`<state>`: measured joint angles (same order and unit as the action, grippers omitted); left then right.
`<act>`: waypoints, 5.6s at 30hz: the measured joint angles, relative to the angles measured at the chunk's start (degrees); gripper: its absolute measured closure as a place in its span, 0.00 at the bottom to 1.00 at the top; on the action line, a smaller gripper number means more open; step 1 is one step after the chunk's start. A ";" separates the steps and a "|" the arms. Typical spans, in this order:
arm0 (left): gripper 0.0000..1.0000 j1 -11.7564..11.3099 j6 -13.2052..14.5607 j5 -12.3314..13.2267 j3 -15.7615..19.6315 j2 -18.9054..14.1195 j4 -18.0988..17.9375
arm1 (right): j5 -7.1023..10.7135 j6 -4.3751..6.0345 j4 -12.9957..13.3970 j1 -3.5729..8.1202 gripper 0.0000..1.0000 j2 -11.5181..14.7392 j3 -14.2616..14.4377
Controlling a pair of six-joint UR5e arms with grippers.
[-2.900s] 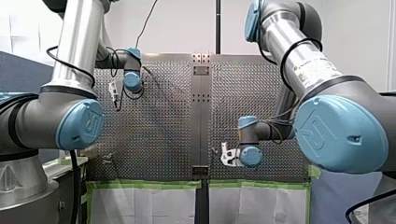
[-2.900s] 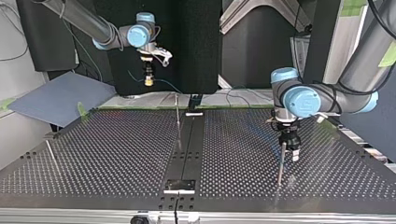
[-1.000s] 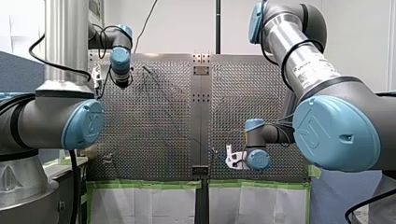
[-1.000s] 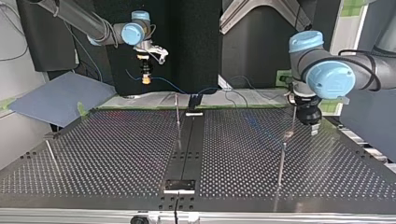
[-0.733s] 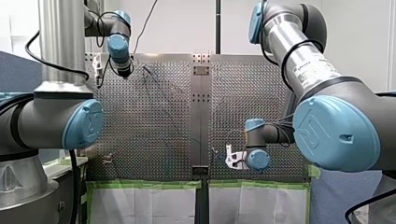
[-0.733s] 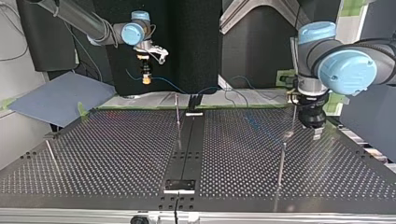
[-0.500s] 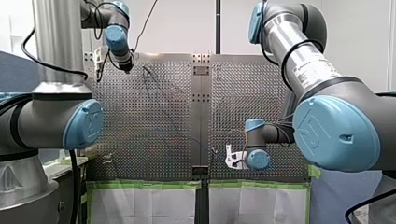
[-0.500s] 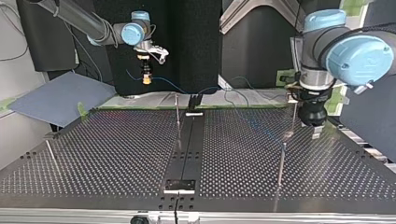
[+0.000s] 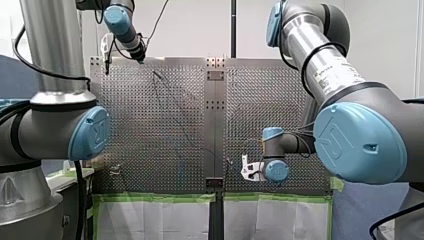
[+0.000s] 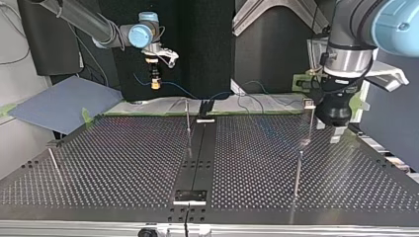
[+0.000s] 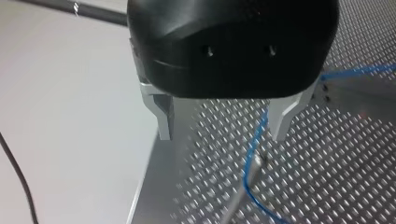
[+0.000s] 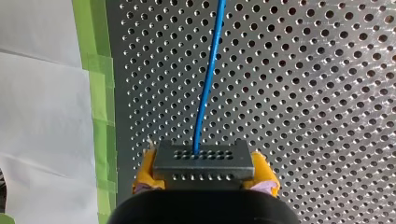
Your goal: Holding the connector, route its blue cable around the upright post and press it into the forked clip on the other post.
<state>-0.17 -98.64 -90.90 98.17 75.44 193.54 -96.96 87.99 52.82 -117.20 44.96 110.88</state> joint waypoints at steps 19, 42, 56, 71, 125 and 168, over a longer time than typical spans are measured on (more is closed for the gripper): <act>0.00 1.41 -0.76 1.75 0.06 -2.99 1.06 | 0.35 -0.01 -0.18 0.00 1.00 0.00 -0.23; 0.00 4.26 0.46 -5.28 0.85 -0.55 3.09 | 0.36 -0.09 -0.43 0.03 1.00 0.00 -0.19; 0.00 4.89 0.30 -7.83 0.86 0.30 3.08 | 0.35 -0.07 -0.43 0.02 1.00 0.00 -0.25; 0.00 5.83 3.15 -7.16 0.86 0.37 1.38 | 0.43 0.00 -0.49 0.05 1.00 0.01 -0.42; 0.00 11.38 18.56 -8.12 4.73 10.17 -17.74 | 2.64 0.97 -0.35 -0.21 1.00 0.00 -0.44; 0.00 12.21 14.27 -12.19 -13.14 19.35 -11.91 | 2.73 1.23 0.01 -0.05 1.00 0.00 -0.45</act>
<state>12.04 -84.37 -103.08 85.03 94.78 181.63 -94.23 89.23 52.83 -117.26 44.96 110.44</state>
